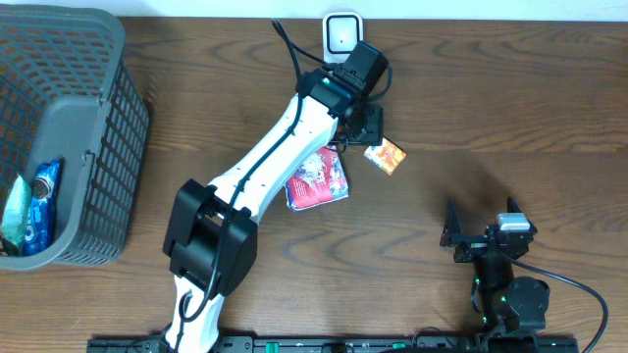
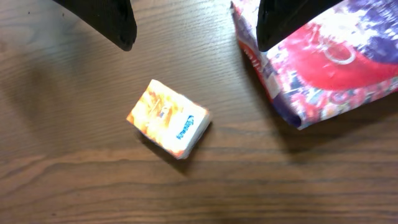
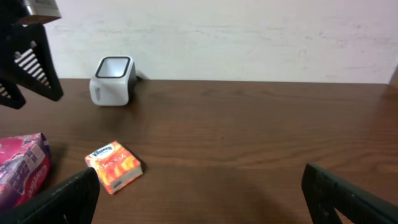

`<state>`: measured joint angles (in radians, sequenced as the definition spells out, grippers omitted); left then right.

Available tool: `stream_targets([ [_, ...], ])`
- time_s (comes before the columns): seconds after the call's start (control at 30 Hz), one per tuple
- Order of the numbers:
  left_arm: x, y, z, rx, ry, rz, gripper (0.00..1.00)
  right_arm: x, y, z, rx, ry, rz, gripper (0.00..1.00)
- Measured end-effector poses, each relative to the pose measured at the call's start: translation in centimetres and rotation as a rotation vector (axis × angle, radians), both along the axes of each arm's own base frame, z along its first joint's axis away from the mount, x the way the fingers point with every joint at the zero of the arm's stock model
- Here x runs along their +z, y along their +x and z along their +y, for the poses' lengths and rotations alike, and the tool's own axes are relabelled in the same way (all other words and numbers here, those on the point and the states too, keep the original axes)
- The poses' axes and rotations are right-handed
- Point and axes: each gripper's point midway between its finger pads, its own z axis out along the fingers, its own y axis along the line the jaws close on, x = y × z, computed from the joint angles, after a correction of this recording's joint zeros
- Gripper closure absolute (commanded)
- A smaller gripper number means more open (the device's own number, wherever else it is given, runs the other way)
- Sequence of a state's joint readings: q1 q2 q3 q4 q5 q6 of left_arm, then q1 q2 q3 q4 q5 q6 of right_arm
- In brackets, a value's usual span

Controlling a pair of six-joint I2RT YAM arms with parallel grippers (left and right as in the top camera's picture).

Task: Scan the item barcode
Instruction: 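Carry the orange box out and set it right of the red pack, then reach the left gripper into the basket and grasp the blue Oreo pack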

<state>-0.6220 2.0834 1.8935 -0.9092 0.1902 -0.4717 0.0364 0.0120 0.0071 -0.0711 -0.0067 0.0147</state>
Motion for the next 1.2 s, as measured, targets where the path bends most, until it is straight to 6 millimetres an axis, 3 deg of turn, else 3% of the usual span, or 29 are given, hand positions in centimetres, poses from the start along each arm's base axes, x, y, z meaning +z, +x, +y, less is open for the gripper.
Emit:
stream_targets([
  [0.1,1.0,0.4,1.0,0.017,-0.011,-0.008,0.37,0.0,0.0,0.0,0.0,0.0,0.0,0.01],
  [0.2,5.2,1.8,3.7,0.047,-0.05,-0.093,0.37,0.0,0.0,0.0,0.0,0.0,0.0,0.01],
  [0.27,11.3,3.2,9.0,0.137,-0.061,-0.228,0.37,0.0,0.0,0.0,0.0,0.0,0.0,0.01],
  [0.3,13.4,3.4,11.3,0.182,-0.051,-0.279,0.37,0.0,0.0,0.0,0.0,0.0,0.0,0.01],
  [0.37,18.0,3.2,18.3,0.331,-0.002,-0.385,0.37,0.0,0.0,0.0,0.0,0.0,0.0,0.01],
  [0.4,20.0,2.8,22.2,0.422,0.031,-0.432,0.37,0.0,0.0,0.0,0.0,0.0,0.0,0.01],
  [0.43,22.2,1.8,27.4,0.547,0.087,-0.484,0.37,0.0,0.0,0.0,0.0,0.0,0.0,0.01],
  [0.53,24.4,-2.3,37.6,0.814,0.252,-0.51,0.37,0.0,0.0,0.0,0.0,0.0,0.0,0.01],
  [0.63,23.9,-7.1,45.6,1.041,0.416,-0.427,0.37,0.0,0.0,0.0,0.0,0.0,0.0,0.01],
  [0.77,19.6,-10.6,52.4,1.267,0.515,-0.242,0.37,0.0,0.0,0.0,0.0,0.0,0.0,0.01],
  [0.93,13.0,-12.6,56.1,1.385,0.55,-0.02,0.37,0.0,0.0,0.0,0.0,0.0,0.0,0.01],
  [1.2,4.1,-11.7,58.8,1.472,0.609,0.145,0.33,0.0,0.0,0.0,0.0,0.0,0.0,0.01],
])
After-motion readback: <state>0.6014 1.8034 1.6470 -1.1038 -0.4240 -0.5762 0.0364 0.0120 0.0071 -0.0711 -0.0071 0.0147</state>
